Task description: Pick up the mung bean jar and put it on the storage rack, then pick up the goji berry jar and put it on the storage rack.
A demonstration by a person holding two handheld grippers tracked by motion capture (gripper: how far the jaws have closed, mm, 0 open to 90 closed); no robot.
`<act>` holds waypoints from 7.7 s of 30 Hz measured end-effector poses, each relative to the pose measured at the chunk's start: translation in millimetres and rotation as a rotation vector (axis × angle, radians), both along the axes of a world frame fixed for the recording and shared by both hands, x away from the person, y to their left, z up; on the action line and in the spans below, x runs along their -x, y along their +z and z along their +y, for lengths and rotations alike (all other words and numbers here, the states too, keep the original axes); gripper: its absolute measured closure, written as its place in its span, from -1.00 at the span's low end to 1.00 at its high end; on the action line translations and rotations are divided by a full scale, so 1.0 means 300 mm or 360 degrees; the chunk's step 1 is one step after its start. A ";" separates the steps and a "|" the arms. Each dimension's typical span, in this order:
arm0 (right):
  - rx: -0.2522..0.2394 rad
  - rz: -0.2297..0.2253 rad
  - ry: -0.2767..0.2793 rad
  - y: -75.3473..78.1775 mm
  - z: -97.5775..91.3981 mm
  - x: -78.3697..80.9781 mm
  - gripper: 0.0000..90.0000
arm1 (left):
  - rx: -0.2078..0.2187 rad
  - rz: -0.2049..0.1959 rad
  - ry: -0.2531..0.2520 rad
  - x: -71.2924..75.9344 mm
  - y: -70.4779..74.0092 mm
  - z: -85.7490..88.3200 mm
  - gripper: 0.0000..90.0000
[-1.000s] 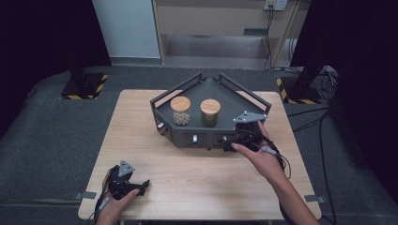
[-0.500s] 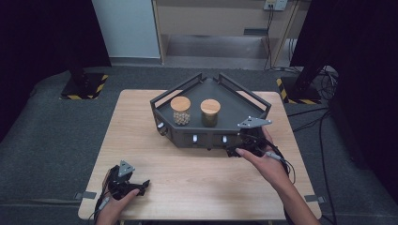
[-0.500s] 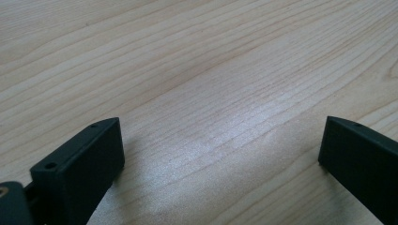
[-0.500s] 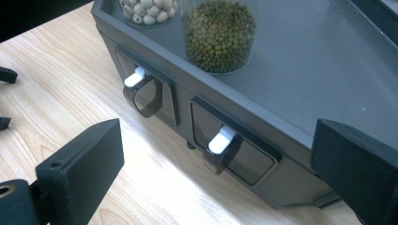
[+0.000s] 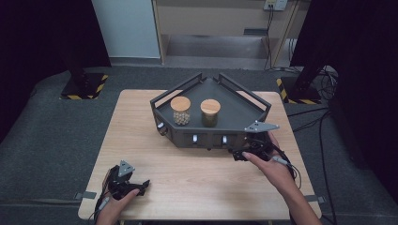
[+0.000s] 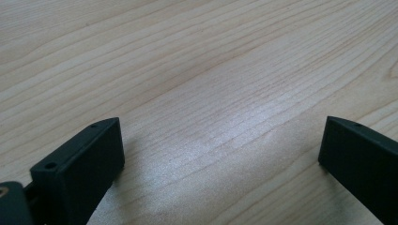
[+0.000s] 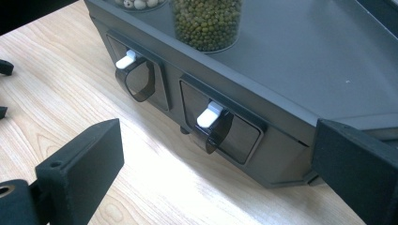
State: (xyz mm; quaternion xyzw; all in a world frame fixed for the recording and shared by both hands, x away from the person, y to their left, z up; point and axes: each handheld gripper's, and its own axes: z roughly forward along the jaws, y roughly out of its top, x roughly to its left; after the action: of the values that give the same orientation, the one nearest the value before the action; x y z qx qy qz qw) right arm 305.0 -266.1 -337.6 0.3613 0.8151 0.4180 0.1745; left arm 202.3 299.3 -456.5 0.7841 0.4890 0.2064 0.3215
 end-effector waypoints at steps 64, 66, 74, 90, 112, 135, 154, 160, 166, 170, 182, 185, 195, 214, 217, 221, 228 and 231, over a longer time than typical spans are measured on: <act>-0.0020 0.0056 -0.0099 -0.127 -0.173 0.076 -0.94 | 0.0000 0.0000 0.0007 0.002 0.000 -0.002 -1.00; -0.0019 0.0058 -0.0101 -0.127 -0.179 0.078 -0.94 | 0.0000 -0.0001 0.0007 0.002 0.000 -0.002 -1.00; -0.0022 0.0061 -0.0120 -0.132 -0.206 0.088 -0.94 | 0.0000 0.0000 0.0007 0.002 0.000 -0.002 -1.00; -0.0004 0.0051 -0.0194 -0.145 -0.254 0.111 -0.94 | -0.0001 -0.0001 0.0009 0.003 0.000 -0.003 -1.00; 0.0012 0.0045 -0.0320 -0.175 -0.332 0.136 -0.94 | -0.0001 -0.0001 0.0012 0.004 0.000 -0.004 -1.00; 0.0025 0.0119 -0.0363 -0.249 -0.360 0.151 -0.94 | -0.0002 -0.0004 0.0020 0.006 0.000 -0.007 -1.00; 0.0054 0.0168 -0.0376 -0.284 -0.344 0.085 -0.94 | -0.0002 -0.0004 0.0024 0.008 0.000 -0.009 -1.00; 0.0048 0.0177 -0.0374 -0.285 -0.336 0.059 -0.93 | -0.0002 -0.0004 0.0024 0.008 -0.001 -0.009 -1.00; 0.0049 0.0188 -0.0364 -0.289 -0.321 0.032 -0.88 | -0.0002 -0.0004 0.0024 0.008 -0.001 -0.009 -1.00; 0.0052 0.0187 -0.0359 -0.293 -0.307 0.018 -0.83 | -0.0002 -0.0004 0.0024 0.008 -0.001 -0.009 -1.00; 0.0093 0.0116 -0.0403 -0.293 -0.280 0.014 -0.42 | -0.0002 -0.0004 0.0024 0.008 0.000 -0.009 -1.00; 0.0105 0.0107 -0.0409 -0.292 -0.275 0.019 -0.42 | -0.0002 -0.0004 0.0024 0.008 0.000 -0.009 -1.00; 0.0091 0.0073 -0.0396 -0.231 -0.278 0.043 -0.41 | -0.0002 -0.0004 0.0024 0.008 0.000 -0.009 -1.00; 0.0133 0.0074 -0.0334 -0.110 -0.262 0.058 -0.41 | -0.0002 -0.0003 0.0024 0.007 0.000 -0.008 -1.00; 0.0140 0.0066 -0.0320 -0.090 -0.257 0.059 -0.41 | -0.0002 -0.0004 0.0024 0.007 0.000 -0.009 -1.00; 0.0138 0.0062 -0.0305 -0.069 -0.252 0.060 -0.41 | -0.0003 -0.0003 0.0023 0.007 0.000 -0.008 -1.00; 0.0147 0.0054 -0.0284 -0.027 -0.233 0.061 -0.41 | -0.0002 -0.0003 0.0024 0.007 0.000 -0.008 -1.00; 0.0154 0.0048 -0.0274 -0.009 -0.224 0.059 -0.41 | -0.0002 -0.0003 0.0023 0.007 0.000 -0.008 -1.00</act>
State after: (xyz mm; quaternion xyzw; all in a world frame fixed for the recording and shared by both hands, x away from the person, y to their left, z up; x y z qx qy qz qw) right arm 287.2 -333.3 -340.5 0.4274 0.8027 0.3562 0.2146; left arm 200.1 296.8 -456.6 0.7805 0.4943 0.2099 0.3199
